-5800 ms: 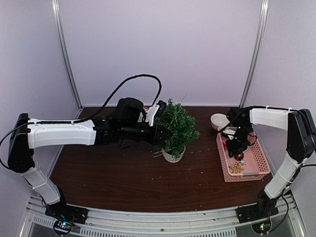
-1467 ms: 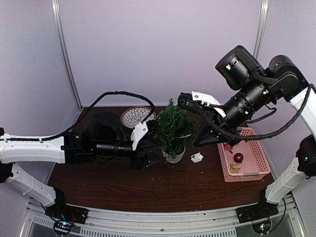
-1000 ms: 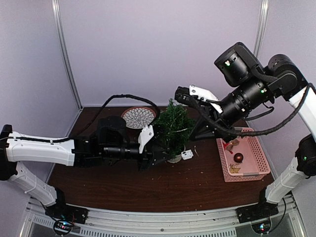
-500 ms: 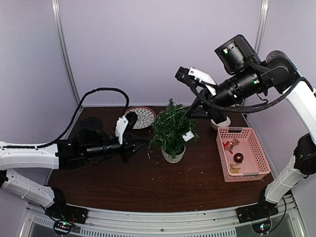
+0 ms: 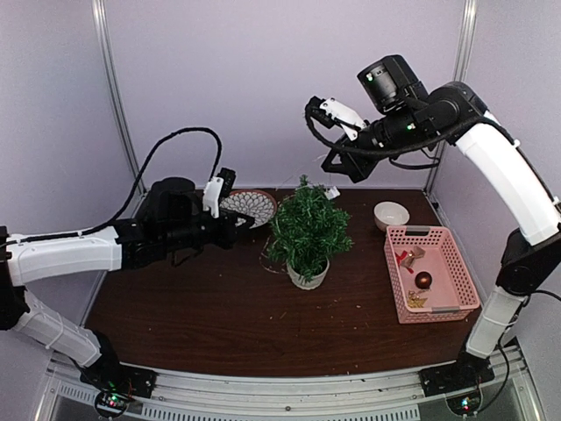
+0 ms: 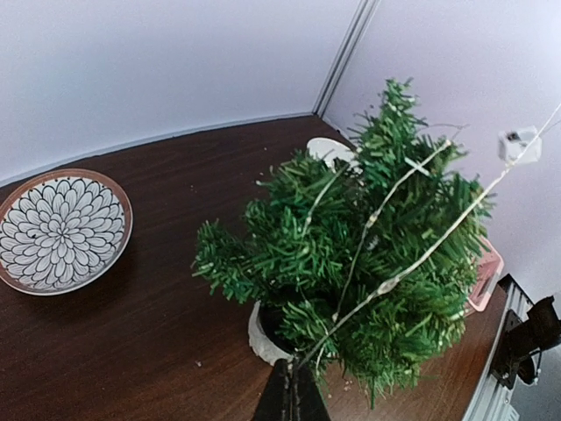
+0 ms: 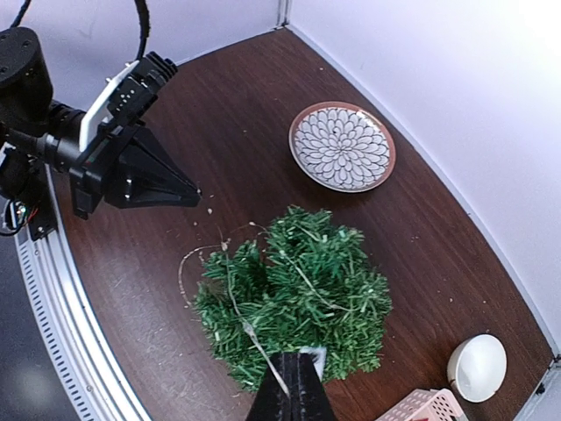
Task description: Decorate the small christmas tree
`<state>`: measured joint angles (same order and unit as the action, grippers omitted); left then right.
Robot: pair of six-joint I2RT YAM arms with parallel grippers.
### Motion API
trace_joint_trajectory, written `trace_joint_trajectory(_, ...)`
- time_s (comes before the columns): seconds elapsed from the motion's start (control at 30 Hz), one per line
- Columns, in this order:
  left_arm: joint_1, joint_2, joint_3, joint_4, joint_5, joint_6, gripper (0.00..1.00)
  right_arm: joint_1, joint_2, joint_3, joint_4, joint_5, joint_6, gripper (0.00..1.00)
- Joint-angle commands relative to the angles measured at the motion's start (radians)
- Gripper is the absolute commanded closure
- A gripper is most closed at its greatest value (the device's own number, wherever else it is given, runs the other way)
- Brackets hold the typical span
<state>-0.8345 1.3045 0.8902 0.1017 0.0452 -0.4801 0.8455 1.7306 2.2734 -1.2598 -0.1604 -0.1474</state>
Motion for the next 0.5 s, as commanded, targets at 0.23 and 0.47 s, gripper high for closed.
trace_joint_trajectory(0.23, 0.094, 0.172, 0.237, -0.150, 0.010, -0.064, 1.00, -0.124, 0.042, 0.040, 0.054, 0.137, 0.052, 1.00)
trace_joint_trajectory(0.47, 0.135, 0.255, 0.336, -0.169, 0.050, -0.057, 1.00, -0.178, 0.072, 0.010, 0.027, 0.139, 0.073, 1.00)
